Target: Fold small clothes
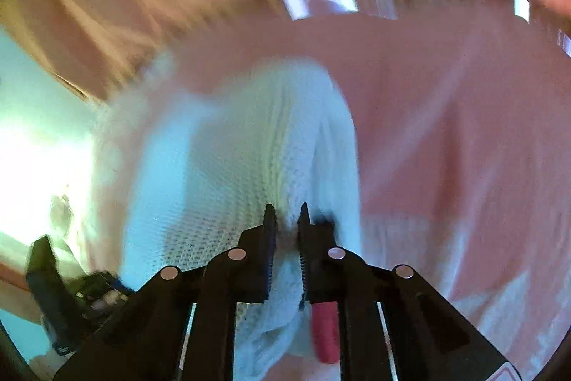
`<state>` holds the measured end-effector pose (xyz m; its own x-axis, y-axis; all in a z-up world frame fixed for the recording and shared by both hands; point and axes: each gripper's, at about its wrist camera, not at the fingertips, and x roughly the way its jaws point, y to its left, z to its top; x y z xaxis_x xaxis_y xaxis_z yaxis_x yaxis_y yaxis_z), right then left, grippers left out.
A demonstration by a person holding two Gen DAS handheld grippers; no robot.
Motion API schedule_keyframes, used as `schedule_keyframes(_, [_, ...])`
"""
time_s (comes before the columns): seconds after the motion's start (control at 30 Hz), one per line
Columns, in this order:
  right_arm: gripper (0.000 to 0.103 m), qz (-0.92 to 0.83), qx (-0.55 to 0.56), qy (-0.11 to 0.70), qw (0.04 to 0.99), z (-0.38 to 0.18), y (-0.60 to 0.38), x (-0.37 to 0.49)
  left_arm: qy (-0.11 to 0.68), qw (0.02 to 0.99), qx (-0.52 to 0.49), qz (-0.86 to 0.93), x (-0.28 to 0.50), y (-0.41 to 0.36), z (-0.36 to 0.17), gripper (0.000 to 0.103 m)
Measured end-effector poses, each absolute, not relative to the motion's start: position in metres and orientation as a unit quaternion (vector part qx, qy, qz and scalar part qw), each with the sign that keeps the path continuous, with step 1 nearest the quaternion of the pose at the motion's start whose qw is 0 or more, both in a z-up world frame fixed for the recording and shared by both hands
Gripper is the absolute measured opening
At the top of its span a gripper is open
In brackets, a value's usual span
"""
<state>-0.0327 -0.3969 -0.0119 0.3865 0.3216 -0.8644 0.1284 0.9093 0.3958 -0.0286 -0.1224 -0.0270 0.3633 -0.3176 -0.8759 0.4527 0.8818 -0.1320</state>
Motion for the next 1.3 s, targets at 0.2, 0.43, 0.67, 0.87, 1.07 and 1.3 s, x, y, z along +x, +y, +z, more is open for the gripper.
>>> schedule_keyframes(0.2, [0.038, 0.061, 0.201, 0.492, 0.845, 0.033, -0.401, -0.078, 0.491, 0.829, 0.072, -0.258, -0.051, -0.115, -0.005, 0.031])
schedule_keyframes(0.43, [0.049, 0.126, 0.242, 0.528, 0.804, 0.018, -0.365, -0.134, 0.456, 0.850, 0.051, -0.260, -0.067, -0.102, 0.030, 0.050])
schedule_keyframes(0.67, [0.008, 0.074, 0.157, 0.484, 0.858, 0.064, -0.353, -0.126, 0.446, 0.856, 0.057, -0.255, -0.061, -0.126, 0.045, 0.050])
schedule_keyframes(0.87, [0.009, 0.030, 0.119, 0.566, 0.815, 0.019, -0.365, -0.124, 0.447, 0.858, 0.076, -0.240, -0.059, -0.132, 0.038, 0.059])
schedule_keyframes(1.07, [0.027, 0.035, 0.152, 0.553, 0.818, 0.028, -0.372, -0.119, 0.473, 0.847, 0.071, -0.234, -0.045, -0.136, 0.030, 0.068])
schedule_keyframes(1.3, [0.053, 0.021, 0.128, 0.506, 0.853, 0.078, -0.389, -0.077, 0.446, 0.862, 0.081, -0.229, -0.027, -0.152, 0.046, 0.073])
